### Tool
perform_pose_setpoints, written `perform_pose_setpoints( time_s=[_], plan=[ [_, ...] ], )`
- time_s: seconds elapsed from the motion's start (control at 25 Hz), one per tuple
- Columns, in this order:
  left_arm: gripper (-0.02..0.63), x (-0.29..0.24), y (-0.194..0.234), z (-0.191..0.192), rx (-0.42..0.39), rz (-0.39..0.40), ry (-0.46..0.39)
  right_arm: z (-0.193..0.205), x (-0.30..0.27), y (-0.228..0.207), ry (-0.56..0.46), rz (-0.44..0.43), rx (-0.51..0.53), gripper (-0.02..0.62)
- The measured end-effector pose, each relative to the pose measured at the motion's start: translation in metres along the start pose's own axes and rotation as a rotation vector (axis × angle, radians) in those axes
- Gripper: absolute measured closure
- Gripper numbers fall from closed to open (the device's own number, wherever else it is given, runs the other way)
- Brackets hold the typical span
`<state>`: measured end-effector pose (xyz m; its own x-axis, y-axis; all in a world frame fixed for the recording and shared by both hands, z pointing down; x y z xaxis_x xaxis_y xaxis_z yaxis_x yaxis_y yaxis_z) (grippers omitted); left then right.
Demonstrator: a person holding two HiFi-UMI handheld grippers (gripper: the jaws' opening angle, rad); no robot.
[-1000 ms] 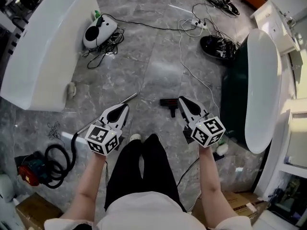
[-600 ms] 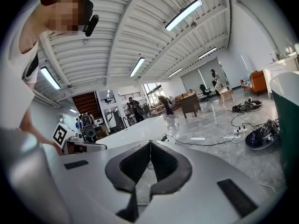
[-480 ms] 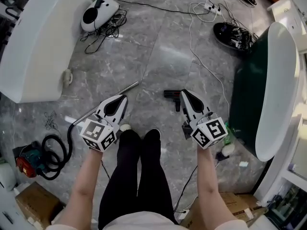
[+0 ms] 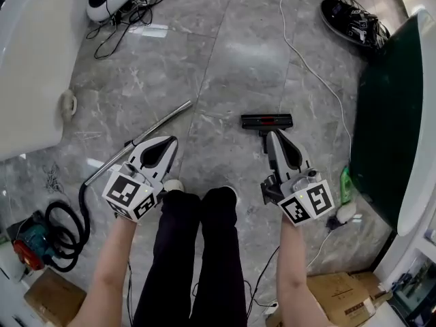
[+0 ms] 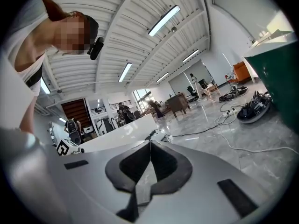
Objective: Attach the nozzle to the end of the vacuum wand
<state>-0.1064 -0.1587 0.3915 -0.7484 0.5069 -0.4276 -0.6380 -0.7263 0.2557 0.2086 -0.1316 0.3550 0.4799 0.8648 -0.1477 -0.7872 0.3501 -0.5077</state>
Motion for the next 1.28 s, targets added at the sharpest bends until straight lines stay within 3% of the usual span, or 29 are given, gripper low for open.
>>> perform_pose_setpoints(
  time_s=[0.16,0.36,0.48,0.68,0.76,0.92,1.12,1.28],
  plan=[
    [0.597,-0.039,0.030,0.081,-0.007,0.015,-0.007,0.084,-0.021,-0.037,0.014,-0.016,0.013,0.581],
    [0.597,-0.095,0.065,0.186,0.019,0.120,-0.033,0.181,-0.047,-0.094,-0.008,-0.045,0.018,0.581],
    [0.597,-0.133,0.084,0.242,0.023,0.143,-0.079,0.232,-0.061,-0.129,-0.026,-0.085,0.051,0.581],
    [0.597,-0.178,0.104,0.303,0.178,0.199,-0.242,0.280,-0.082,-0.157,-0.125,-0.212,-0.007,0.581],
    [0.597,-0.186,0.105,0.313,0.178,0.196,-0.255,0.286,-0.086,-0.159,-0.099,-0.241,0.042,0.581],
    [0.597,-0.181,0.097,0.317,0.111,0.215,-0.203,0.274,-0.073,-0.179,0.098,-0.226,0.294,0.581],
    [0.597,-0.167,0.096,0.329,0.070,0.251,-0.176,0.239,-0.051,-0.249,0.407,-0.094,0.500,0.567],
    [0.597,-0.161,0.104,0.334,0.108,0.212,-0.196,0.246,-0.055,-0.285,0.776,-0.078,0.656,0.335]
  ],
)
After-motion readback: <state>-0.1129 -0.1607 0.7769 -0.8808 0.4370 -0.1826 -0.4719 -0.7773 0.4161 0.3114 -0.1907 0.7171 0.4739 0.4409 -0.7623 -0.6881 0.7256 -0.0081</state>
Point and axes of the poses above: the fingertips, and each gripper's own axes: x backward along the fingers, y to its left, z out of its underside, the point moved 9 cm from there along x, backward along the fingers, and after that the axes turned 5 degrees about -x, right-handed, at the moved point
